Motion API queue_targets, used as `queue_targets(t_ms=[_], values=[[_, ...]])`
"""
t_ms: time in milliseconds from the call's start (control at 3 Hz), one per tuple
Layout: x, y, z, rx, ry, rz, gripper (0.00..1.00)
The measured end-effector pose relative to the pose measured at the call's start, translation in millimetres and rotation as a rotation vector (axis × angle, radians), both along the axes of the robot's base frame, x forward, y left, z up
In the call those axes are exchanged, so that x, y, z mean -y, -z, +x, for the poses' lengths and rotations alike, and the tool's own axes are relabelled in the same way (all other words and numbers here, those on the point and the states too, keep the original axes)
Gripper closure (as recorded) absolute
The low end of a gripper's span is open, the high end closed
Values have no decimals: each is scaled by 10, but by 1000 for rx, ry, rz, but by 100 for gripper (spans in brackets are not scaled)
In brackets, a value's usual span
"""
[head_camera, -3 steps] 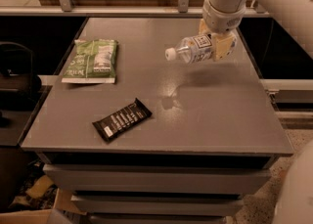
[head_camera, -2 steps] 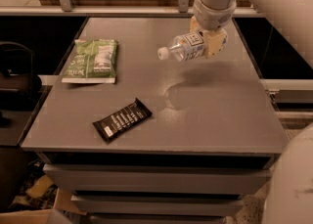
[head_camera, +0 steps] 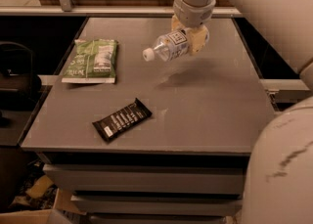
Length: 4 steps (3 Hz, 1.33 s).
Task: Move blue plastic bottle near green jalapeno chip bag
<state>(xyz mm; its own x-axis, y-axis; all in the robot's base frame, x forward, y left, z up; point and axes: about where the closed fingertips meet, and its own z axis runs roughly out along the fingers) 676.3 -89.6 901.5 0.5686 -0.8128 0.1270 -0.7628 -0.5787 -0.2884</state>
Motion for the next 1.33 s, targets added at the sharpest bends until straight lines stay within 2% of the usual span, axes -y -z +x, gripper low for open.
queue_targets(t_ms=[1333], values=[[-843,270,62,-46,-266,6,100]])
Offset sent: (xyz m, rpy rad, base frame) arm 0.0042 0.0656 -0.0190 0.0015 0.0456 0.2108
